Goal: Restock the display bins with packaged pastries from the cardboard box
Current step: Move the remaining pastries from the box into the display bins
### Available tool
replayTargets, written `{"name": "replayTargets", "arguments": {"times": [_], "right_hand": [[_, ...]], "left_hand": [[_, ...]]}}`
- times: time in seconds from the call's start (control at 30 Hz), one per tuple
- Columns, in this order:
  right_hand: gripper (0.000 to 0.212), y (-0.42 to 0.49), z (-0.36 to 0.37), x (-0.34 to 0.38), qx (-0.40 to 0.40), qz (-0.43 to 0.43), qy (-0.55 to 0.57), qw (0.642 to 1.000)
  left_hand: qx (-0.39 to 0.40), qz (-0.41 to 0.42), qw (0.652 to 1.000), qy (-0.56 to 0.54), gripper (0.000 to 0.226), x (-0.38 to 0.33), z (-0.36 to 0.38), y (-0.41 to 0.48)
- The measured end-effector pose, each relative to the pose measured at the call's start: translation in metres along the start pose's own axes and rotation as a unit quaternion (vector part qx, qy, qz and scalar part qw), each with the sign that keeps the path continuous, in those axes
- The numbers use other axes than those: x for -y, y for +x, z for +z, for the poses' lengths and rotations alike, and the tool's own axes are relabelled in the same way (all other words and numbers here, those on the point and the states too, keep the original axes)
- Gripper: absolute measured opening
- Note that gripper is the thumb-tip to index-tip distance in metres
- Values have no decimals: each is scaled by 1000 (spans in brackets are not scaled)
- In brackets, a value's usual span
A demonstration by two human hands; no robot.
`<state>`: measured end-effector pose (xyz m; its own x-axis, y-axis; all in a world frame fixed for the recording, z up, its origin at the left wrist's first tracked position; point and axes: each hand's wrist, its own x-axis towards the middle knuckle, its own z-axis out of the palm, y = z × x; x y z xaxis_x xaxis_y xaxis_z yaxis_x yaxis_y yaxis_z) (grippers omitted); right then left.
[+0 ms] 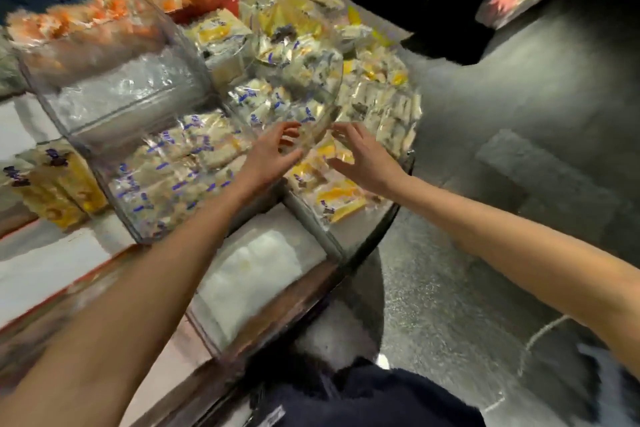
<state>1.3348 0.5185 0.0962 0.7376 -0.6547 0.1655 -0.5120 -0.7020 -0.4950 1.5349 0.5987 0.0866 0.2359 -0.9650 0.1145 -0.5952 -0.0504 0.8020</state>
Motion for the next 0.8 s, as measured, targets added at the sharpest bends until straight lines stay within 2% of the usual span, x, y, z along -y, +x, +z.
{"name": "replayTargets", "arguments": {"times": [0.23, 0.43, 0.6, 0.8], "right_hand": [[65, -111, -109, -130, -53, 140, 8, 989], [65, -227, -176, -217, -124, 265, -6, 956], [64, -318, -219, -263, -164, 361, -15, 918], [65, -409, -265, -301, -229, 473, -35, 850]], "left_hand": [[107, 101, 989, -19, 45, -118, 158, 59], [212, 197, 957, -13, 44, -206, 301, 86], [315, 265, 911, -20, 45, -286, 406, 88], [423, 353, 834, -18, 44, -368, 523, 86]]}}
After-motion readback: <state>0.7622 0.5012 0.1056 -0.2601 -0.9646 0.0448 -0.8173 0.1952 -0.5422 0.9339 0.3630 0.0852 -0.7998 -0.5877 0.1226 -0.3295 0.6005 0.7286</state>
